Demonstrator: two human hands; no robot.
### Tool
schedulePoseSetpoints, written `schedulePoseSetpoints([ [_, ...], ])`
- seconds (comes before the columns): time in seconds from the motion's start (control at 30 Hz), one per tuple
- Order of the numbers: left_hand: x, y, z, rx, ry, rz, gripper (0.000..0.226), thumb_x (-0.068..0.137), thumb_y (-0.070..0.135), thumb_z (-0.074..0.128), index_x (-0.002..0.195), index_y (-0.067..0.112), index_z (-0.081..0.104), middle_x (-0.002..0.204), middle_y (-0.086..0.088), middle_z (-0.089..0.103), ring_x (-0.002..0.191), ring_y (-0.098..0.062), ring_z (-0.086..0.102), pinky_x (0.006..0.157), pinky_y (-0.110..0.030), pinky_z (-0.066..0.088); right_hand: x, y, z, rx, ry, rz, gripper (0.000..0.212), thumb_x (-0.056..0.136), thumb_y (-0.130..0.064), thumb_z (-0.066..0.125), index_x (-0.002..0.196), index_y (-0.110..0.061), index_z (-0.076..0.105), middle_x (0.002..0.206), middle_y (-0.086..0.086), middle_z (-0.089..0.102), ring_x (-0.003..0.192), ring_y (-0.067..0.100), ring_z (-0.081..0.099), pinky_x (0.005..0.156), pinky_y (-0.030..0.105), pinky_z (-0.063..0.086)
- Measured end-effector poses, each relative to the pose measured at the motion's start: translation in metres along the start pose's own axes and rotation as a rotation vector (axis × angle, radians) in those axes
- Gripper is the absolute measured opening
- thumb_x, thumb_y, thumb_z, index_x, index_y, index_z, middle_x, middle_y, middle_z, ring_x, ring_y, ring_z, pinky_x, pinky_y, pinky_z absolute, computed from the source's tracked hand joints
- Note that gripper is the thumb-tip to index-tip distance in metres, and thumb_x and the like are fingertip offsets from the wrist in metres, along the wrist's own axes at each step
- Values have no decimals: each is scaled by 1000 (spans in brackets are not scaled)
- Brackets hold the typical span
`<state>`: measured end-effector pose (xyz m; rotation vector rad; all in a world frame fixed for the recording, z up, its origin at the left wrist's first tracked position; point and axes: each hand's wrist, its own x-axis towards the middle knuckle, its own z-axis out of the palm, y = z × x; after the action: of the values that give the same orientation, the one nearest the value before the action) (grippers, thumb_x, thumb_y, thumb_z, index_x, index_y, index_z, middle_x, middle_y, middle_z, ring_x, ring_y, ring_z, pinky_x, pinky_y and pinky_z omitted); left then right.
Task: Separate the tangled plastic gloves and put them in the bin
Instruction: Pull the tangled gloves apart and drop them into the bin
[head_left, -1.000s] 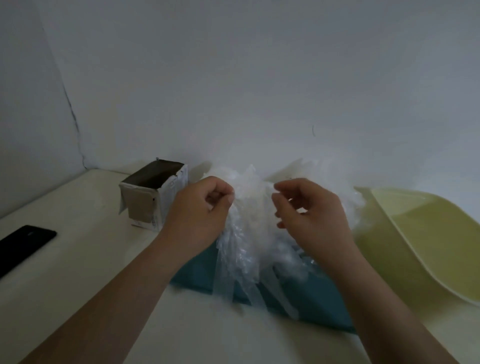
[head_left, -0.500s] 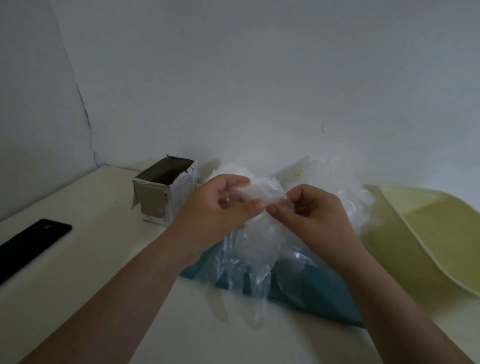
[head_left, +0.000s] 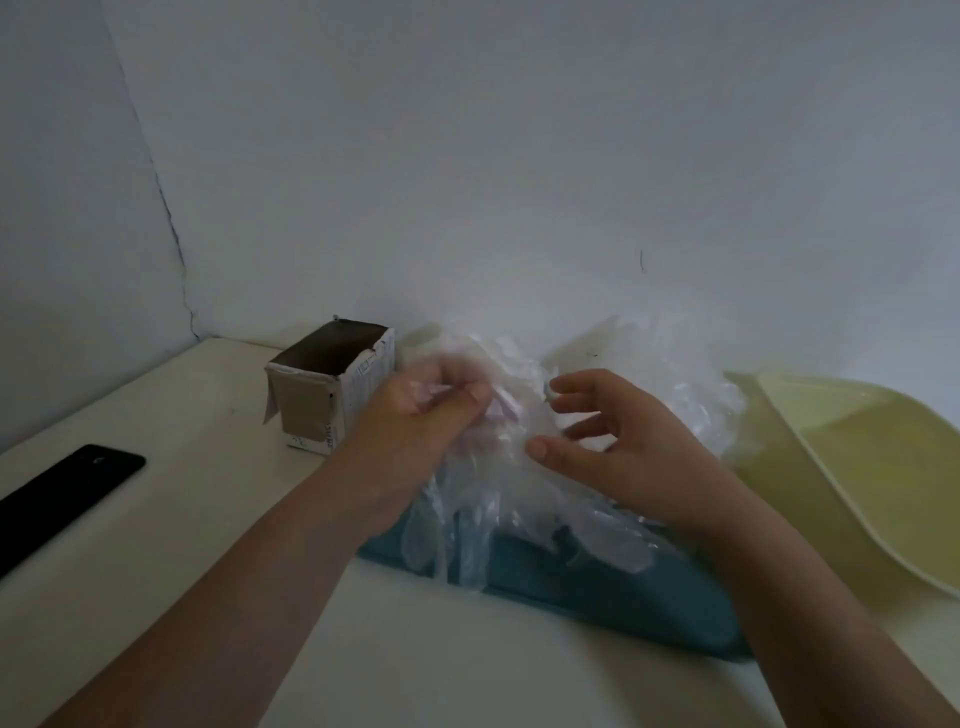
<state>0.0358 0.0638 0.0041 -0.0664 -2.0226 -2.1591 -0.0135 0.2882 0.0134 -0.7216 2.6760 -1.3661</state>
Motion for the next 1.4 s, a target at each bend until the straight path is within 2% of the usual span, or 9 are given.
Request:
schedulePoseSetpoints([
  [0.17, -1, 7, -4, -149, -8, 57, 14, 103, 5, 57, 108, 7, 69, 94, -5, 77, 92, -20, 75, 77, -26, 60, -2, 0, -6, 55, -121, 46, 34, 82, -43, 84, 109, -25, 74, 100, -7, 79, 92, 11, 76, 91, 43, 61],
  [0.33, -2, -1, -4, -57, -95, -13, 15, 102, 0, 58, 112, 0, 70, 103, -19, 75, 100, -29, 73, 95, -44, 60, -3, 10, -13, 548, -318, 42, 55, 82, -39, 84, 124, -6, 71, 120, 22, 72, 112, 41, 70, 102, 50, 54],
  [0.57, 5, -13, -3, -4, 4, -69, 21, 103, 4, 61, 114, 14, 76, 109, -13, 79, 104, -30, 75, 98, -47, 58, 1, 7, 6, 736, -254, 89, 17, 85, -2, 71, 99, -2, 80, 94, 16, 77, 82, 23, 74, 74, 31, 60],
  [0.73, 7, -12, -9, 98, -16, -106, 32, 109, 9, 51, 132, 21, 69, 112, 1, 80, 107, -17, 76, 96, -36, 58, 6, 15, 2, 749, -191, 215, 31, 79, -10, 79, 107, 4, 76, 106, 26, 73, 94, 35, 66, 93, 48, 53],
  [0.87, 7, -11, -12, 144, 25, -97, 30, 110, 12, 50, 126, 23, 72, 110, 0, 80, 106, -20, 76, 93, -31, 61, 7, 17, 3, 827, -153, 248, 15, 79, -11, 78, 85, 1, 71, 83, 15, 71, 71, 22, 65, 64, 28, 58],
  [1.0, 8, -13, -12, 64, 87, -64, 21, 105, 9, 59, 118, 15, 75, 102, -5, 81, 99, -20, 77, 91, -32, 61, 10, 19, 5, 879, -144, 241, 17, 86, -10, 74, 77, -10, 60, 83, 10, 67, 72, 20, 63, 65, 28, 56],
  [1.2, 5, -13, -3, -182, 76, -106, 32, 82, -5, 81, 110, 7, 75, 94, -11, 74, 84, -18, 75, 75, -26, 62, 5, 13, 11, 909, -192, 156, 36, 87, -6, 72, 120, 6, 65, 114, 23, 71, 99, 36, 70, 89, 46, 59],
  [1.33, 7, -19, -5, -71, -35, -218, 59, 70, 27, 92, 124, 10, 74, 112, -6, 78, 102, -21, 75, 89, -35, 58, 8, 14, 20, 729, -1, 142, 30, 93, -21, 73, 109, 5, 71, 101, 34, 66, 87, 36, 60, 87, 51, 51],
  [1.4, 6, -18, -6, -45, -42, -288, 42, 81, 28, 86, 114, 5, 77, 98, -5, 77, 92, -19, 71, 84, -30, 54, 8, 14, 19, 645, 47, 124, 22, 98, -21, 69, 105, -1, 74, 89, 24, 65, 76, 30, 56, 75, 40, 51],
])
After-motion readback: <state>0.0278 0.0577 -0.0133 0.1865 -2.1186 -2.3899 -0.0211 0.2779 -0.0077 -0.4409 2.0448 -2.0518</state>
